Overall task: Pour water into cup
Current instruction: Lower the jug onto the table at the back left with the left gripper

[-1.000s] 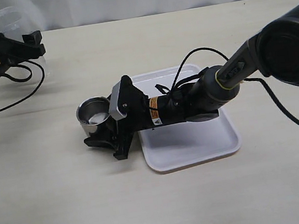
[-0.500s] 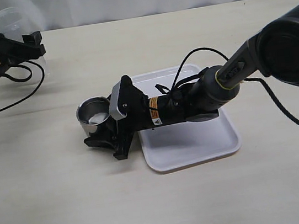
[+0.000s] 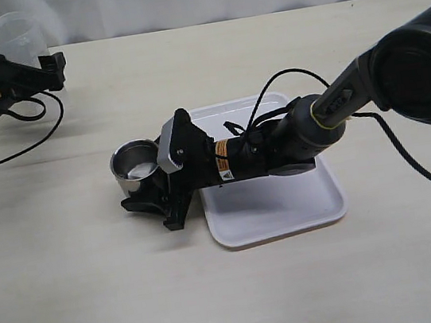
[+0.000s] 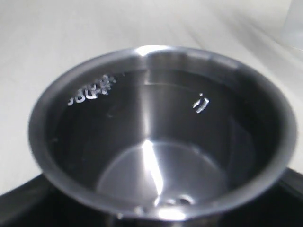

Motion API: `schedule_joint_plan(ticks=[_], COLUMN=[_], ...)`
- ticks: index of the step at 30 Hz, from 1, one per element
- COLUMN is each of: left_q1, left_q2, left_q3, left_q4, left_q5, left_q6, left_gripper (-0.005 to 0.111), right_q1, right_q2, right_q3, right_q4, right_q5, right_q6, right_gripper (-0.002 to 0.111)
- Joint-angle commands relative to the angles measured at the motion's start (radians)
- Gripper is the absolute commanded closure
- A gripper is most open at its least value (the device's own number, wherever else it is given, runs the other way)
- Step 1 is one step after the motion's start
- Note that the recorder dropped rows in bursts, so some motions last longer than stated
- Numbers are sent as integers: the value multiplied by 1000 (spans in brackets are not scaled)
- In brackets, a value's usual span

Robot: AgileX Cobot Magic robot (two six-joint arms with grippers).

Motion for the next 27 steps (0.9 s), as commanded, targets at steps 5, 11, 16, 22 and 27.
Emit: schedule_joint_plan(ticks=[5,11,16,22,27], left_q1=[0,0,15,52,58], left_q2=[-2,-5,-49,-110,-162], left_q3=[34,82,140,234,310], left_q4=[-8,-8,-12,-12,-7], left_q5=[-38,-79,-94,-133,-166], left_q6=[20,61,97,97,97], left_gripper=[9,9,9,9,9], right_q1=[1,1,1,1,1], right_q2=[-3,-3,-3,-3,-3], right_q3=[-1,-1,-1,-1,-1], right_q4=[-11,-11,-11,-11,-11], right_q5=[19,19,19,19,19], right_q6=[-3,-3,-3,-3,-3], right_gripper=[104,104,104,104,104])
